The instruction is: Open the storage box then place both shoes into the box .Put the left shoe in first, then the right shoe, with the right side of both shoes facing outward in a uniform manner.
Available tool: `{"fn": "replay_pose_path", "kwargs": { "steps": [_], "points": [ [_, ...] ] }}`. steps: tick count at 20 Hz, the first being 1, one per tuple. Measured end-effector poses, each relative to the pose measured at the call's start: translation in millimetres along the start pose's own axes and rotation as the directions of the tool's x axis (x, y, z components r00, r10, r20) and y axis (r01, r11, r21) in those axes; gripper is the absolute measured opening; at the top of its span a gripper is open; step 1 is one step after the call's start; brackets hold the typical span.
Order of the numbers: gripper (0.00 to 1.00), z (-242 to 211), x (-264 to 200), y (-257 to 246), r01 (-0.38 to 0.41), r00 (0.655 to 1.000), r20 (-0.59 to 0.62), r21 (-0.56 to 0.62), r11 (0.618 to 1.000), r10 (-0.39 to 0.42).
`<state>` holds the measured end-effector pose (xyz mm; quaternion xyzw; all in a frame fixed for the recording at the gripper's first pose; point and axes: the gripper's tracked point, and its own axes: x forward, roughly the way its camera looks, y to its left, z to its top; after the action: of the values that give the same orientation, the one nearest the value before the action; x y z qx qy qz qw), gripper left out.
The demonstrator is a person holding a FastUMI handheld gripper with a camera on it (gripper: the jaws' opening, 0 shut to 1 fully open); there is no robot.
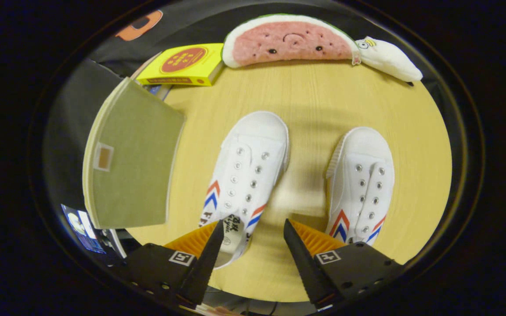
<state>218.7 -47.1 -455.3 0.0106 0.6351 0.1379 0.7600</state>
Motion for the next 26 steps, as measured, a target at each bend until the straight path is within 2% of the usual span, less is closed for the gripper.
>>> {"fn": "replay_pose_path", "kwargs": {
  "steps": [1,3,4,7,8,11,13,19,22,26],
  "points": [
    [0.74,3,4,-5,0.029,1.000,0.009,0.002,1.000,-0.029],
    [0.63,5,11,-1,0.025,1.000,0.011,0.009,1.000,-0.026],
    [0.64,7,15,1,0.019,1.000,0.016,-0.007,1.000,-0.019],
    [0.28,9,17,17,-0.037,0.999,0.038,0.012,0.999,0.037],
    [0.19,10,17,18,-0.048,0.998,0.051,0.041,0.998,0.046],
    [0.03,9,17,19,-0.113,0.992,0.071,0.093,0.989,0.107],
    [0.00,7,16,17,-0.171,0.981,0.105,0.105,0.980,0.160],
    [0.00,9,-10,6,-0.228,0.961,0.189,0.129,0.965,0.202],
    [0.00,13,-42,12,-0.239,0.946,0.246,0.093,0.966,0.210],
    [0.00,30,-102,54,-0.274,0.914,0.317,0.023,0.961,0.253]
  ]
}}
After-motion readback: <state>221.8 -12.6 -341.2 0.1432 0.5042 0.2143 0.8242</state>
